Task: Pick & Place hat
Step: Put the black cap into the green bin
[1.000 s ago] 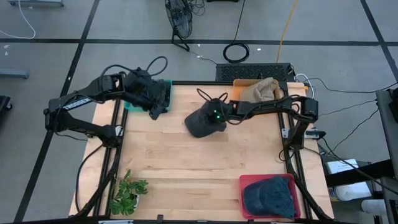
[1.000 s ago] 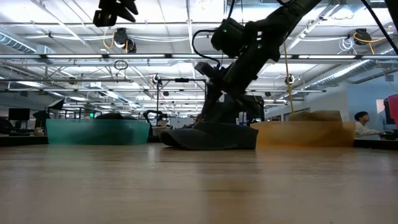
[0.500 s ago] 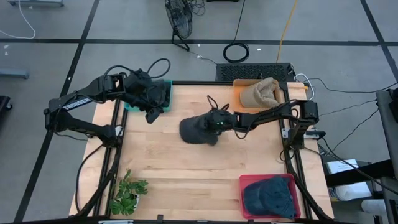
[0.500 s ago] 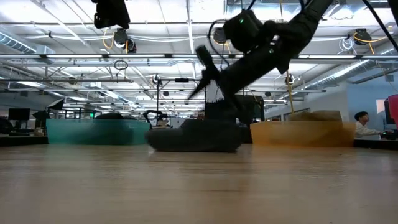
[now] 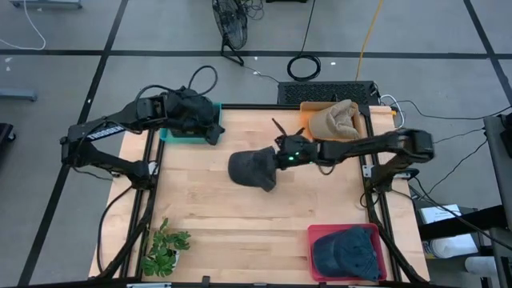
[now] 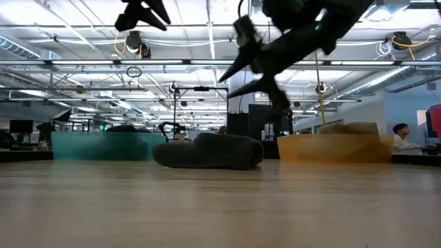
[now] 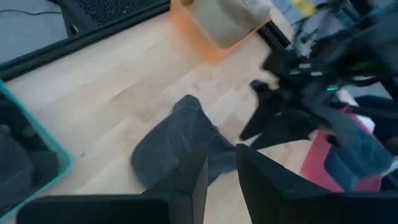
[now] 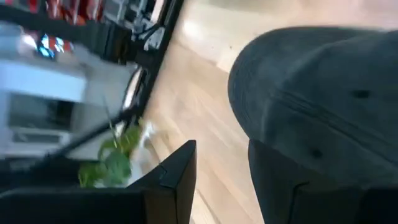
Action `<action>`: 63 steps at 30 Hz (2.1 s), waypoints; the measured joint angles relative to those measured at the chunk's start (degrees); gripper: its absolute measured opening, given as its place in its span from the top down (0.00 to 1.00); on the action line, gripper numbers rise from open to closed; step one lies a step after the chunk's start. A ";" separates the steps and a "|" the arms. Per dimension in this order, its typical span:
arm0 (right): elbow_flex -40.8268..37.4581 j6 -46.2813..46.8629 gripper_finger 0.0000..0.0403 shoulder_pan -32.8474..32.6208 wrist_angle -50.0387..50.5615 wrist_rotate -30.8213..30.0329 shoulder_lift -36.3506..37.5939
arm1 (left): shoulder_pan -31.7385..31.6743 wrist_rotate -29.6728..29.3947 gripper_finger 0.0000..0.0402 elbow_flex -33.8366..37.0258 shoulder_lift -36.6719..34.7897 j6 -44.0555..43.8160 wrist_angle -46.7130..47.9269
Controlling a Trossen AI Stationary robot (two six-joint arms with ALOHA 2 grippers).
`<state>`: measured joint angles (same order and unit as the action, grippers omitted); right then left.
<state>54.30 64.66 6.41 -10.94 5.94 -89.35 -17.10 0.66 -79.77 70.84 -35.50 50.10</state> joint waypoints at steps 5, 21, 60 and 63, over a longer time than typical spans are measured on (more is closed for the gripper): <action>0.07 -8.84 0.68 -0.93 17.49 -5.88 11.17 | 2.44 -3.48 0.77 0.00 4.80 -5.43 -2.48; 0.07 -17.35 0.68 -1.28 39.08 -10.76 26.37 | 9.58 -9.57 0.77 -0.02 22.67 -13.09 -19.04; -15.78 -0.33 0.68 -4.98 21.83 -2.97 26.39 | 9.14 -12.73 0.55 0.04 35.09 -17.47 -9.44; -15.78 -0.69 0.68 -4.98 21.41 -3.60 27.26 | 9.48 -12.73 0.60 1.34 35.07 -17.95 -10.60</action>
<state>38.52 63.96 1.43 10.47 2.34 -62.09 -7.63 -12.08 -78.43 105.91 -53.44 39.51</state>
